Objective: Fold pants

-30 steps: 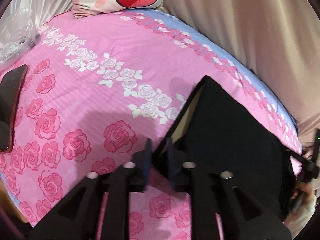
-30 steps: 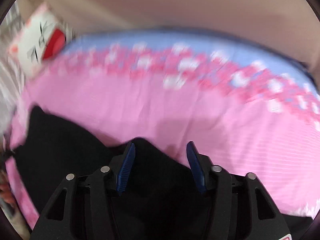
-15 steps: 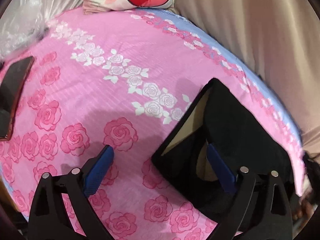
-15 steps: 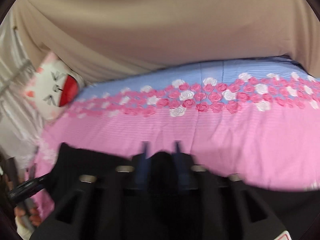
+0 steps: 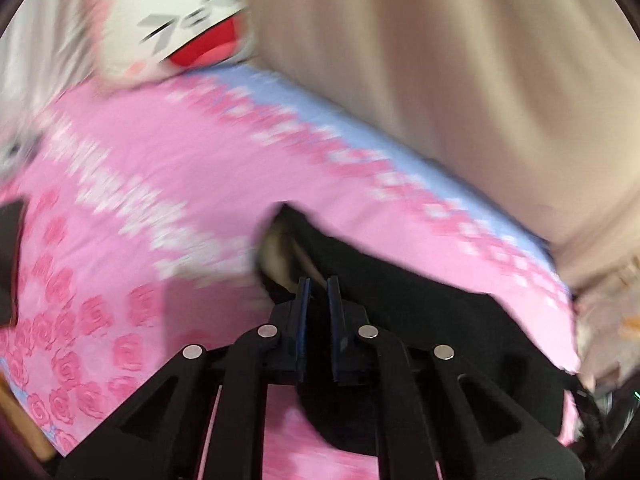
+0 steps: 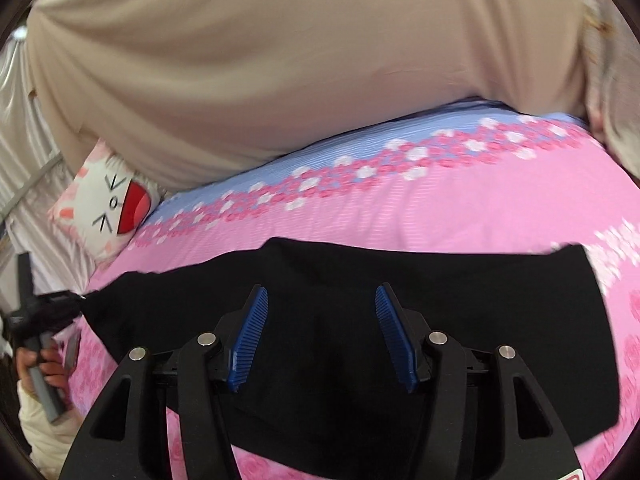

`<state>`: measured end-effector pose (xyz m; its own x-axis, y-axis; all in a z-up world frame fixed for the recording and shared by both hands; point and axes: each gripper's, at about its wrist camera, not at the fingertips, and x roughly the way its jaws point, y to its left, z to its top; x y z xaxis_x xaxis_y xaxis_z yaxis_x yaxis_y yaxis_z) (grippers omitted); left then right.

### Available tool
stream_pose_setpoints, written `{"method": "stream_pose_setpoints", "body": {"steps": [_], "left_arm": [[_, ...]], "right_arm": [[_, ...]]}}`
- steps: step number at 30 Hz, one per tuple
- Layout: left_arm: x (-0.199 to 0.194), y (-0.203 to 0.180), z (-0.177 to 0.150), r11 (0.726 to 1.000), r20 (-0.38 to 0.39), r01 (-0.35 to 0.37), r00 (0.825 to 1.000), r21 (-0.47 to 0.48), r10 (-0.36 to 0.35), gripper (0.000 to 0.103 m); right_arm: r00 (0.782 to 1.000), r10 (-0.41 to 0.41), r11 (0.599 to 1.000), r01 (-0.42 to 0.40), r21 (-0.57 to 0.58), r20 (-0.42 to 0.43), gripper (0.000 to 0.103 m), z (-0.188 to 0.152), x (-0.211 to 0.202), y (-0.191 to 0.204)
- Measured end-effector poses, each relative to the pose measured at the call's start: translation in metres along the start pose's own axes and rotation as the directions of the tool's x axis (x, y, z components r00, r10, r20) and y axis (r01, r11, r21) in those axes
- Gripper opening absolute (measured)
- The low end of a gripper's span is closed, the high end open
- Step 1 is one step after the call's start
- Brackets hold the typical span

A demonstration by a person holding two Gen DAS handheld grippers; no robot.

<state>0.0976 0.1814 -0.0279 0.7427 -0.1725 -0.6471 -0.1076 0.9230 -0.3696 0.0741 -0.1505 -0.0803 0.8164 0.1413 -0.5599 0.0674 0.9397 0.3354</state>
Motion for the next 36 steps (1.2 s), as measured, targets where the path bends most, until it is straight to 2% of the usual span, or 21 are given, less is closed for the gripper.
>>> {"method": "stream_pose_setpoints", "body": {"steps": [2,4,6,10,12,13,14,16,18,19,20,21,22,23,25,26,27,29,34,35,36], "left_arm": [[-0.018,-0.049,0.0,0.993,0.028,0.059,0.998,0.107,-0.062,0.007],[-0.029,-0.104,-0.004,0.967,0.028,0.128,0.99,0.219,-0.137,0.007],[-0.035,-0.156,-0.015,0.927,0.006,0.194,0.978,0.32,-0.207,0.007],[-0.026,-0.257,-0.054,0.823,-0.093,0.315,0.946,0.472,-0.309,0.008],[-0.01,-0.287,-0.074,0.794,-0.153,0.349,0.937,0.497,-0.315,0.008],[0.007,-0.305,-0.093,0.777,-0.21,0.361,0.933,0.516,-0.293,0.011],[0.021,-0.313,-0.105,0.77,-0.245,0.36,0.932,0.526,-0.268,0.017],[0.038,-0.314,-0.122,0.789,-0.278,0.33,0.937,0.518,-0.21,0.02],[0.041,-0.304,-0.122,0.799,-0.308,0.352,0.926,0.487,-0.221,0.027],[0.037,-0.293,-0.115,0.813,-0.308,0.36,0.922,0.457,-0.236,0.046],[0.029,-0.279,-0.104,0.833,-0.278,0.351,0.928,0.428,-0.248,0.072],[0.019,-0.267,-0.098,0.843,-0.247,0.342,0.934,0.415,-0.257,0.081],[0.006,-0.25,-0.085,0.863,-0.17,0.304,0.952,0.404,-0.255,0.088],[-0.006,-0.236,-0.077,0.88,-0.1,0.25,0.968,0.404,-0.229,0.089],[-0.026,-0.209,-0.06,0.904,0.029,0.13,0.988,0.407,-0.154,0.092],[-0.032,-0.199,-0.055,0.912,0.06,0.095,0.99,0.4,-0.129,0.096],[-0.036,-0.186,-0.05,0.922,0.083,0.067,0.991,0.381,-0.106,0.096],[-0.037,-0.162,-0.041,0.943,0.095,0.037,0.993,0.331,-0.072,0.096],[-0.017,-0.118,-0.043,0.967,0.043,-0.01,0.999,0.256,-0.001,0.096],[-0.014,-0.115,-0.045,0.968,0.032,-0.005,0.999,0.251,-0.003,0.096],[-0.011,-0.112,-0.048,0.969,0.02,0.0,1.0,0.246,-0.005,0.096]], "right_arm": [[1.0,0.002,0.999,-0.003,0.036,0.016,0.056,-0.002,-0.01,-0.016],[1.0,-0.006,0.998,0.004,0.07,0.029,0.056,-0.004,-0.018,-0.03],[0.999,0.004,0.995,-0.008,0.101,0.04,0.056,-0.005,-0.025,-0.042],[0.998,0.0,0.989,-0.01,0.145,0.068,0.056,-0.011,-0.043,-0.063],[0.997,-0.016,0.987,0.004,0.158,0.078,0.059,-0.015,-0.053,-0.075],[0.996,-0.022,0.986,0.009,0.166,0.081,0.063,-0.017,-0.057,-0.082],[0.996,-0.028,0.985,0.014,0.173,0.08,0.065,-0.018,-0.059,-0.087],[0.997,-0.045,0.981,0.031,0.192,0.064,0.066,-0.024,-0.062,-0.1],[0.998,-0.049,0.977,0.039,0.211,0.043,0.066,-0.029,-0.063,-0.11],[0.999,-0.041,0.974,0.033,0.224,0.033,0.067,-0.03,-0.063,-0.114],[0.999,-0.015,0.971,0.008,0.239,0.03,0.068,-0.031,-0.061,-0.117],[0.999,0.022,0.968,-0.028,0.248,0.026,0.069,-0.031,-0.058,-0.118],[0.998,0.053,0.967,-0.056,0.25,0.02,0.07,-0.03,-0.055,-0.116],[0.996,0.089,0.965,-0.088,0.246,0.008,0.07,-0.027,-0.047,-0.113],[0.989,0.15,0.963,-0.142,0.228,-0.017,0.074,-0.021,-0.032,-0.101],[0.982,0.186,0.96,-0.174,0.218,-0.035,0.076,-0.018,-0.022,-0.092],[0.974,0.221,0.957,-0.205,0.205,-0.056,0.078,-0.015,-0.012,-0.084],[0.957,0.266,0.955,-0.245,0.166,-0.117,0.079,-0.009,0.018,-0.064],[0.944,0.253,0.966,-0.234,0.111,-0.212,0.077,0.001,0.076,-0.032],[0.942,0.252,0.967,-0.238,0.088,-0.222,0.072,0.001,0.085,-0.025],[0.94,0.26,0.966,-0.25,0.072,-0.223,0.044,0.001,0.09,-0.021]]}}
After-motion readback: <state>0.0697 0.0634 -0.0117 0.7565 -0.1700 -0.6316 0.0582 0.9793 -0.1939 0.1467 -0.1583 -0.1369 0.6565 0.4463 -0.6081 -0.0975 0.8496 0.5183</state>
